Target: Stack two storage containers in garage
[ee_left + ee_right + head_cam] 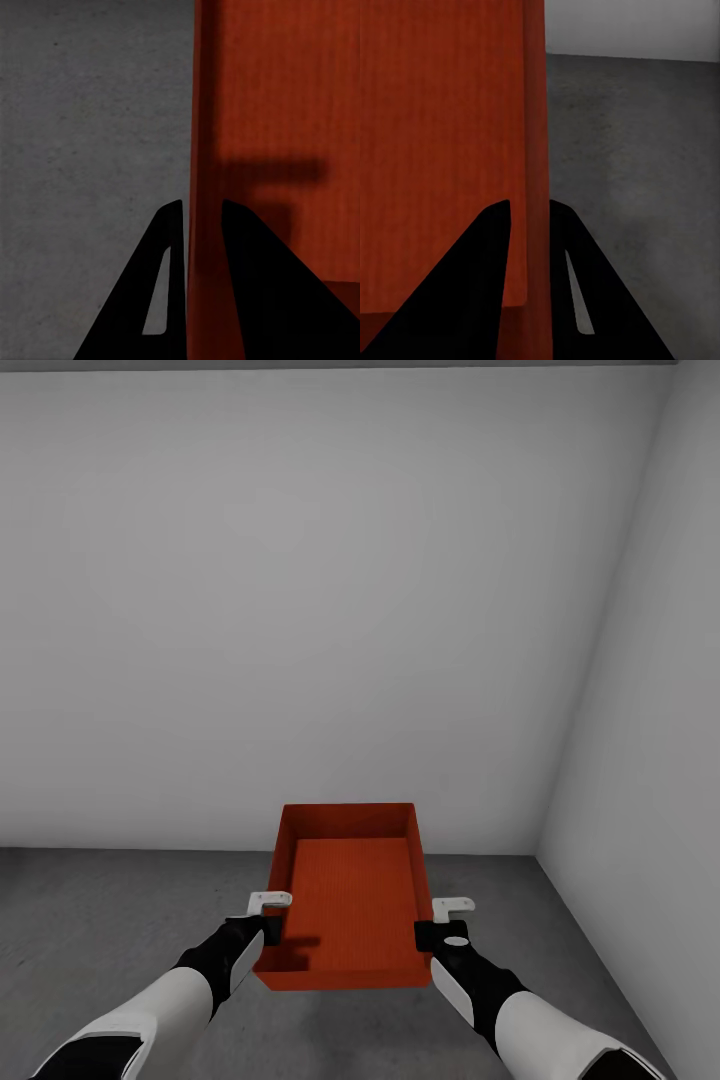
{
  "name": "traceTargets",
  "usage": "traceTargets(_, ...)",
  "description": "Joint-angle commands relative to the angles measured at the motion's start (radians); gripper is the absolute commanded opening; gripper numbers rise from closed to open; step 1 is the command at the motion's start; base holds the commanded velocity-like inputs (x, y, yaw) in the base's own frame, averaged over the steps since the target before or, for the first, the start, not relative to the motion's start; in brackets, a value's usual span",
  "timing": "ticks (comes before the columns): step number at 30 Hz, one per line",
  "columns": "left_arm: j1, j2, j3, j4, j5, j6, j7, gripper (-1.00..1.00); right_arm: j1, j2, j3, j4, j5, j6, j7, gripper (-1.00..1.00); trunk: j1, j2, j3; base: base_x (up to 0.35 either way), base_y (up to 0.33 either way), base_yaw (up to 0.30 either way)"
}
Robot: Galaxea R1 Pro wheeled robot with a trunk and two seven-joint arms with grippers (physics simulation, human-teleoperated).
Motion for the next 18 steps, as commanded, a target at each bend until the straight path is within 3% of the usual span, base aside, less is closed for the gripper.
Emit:
traceTargets(1, 0.0, 0.015, -0.003, 0.0, -0.002, 0.007, 0.005, -1.0, -0.002, -0.001, -0.014, -0.037, 0.005, 0.006, -0.004, -1.0, 0.001, -0.002, -0.002, 0.0, 0.0, 0.0)
traceTargets(18, 0.0, 0.014, -0.003, 0.0, -0.003, 0.009, 0.006, -1.0, -0.002, -0.001, -0.014, -0.037, 0.005, 0.006, -0.004, -1.0, 0.004, -0.009, -0.005, 0.0, 0.0, 0.0)
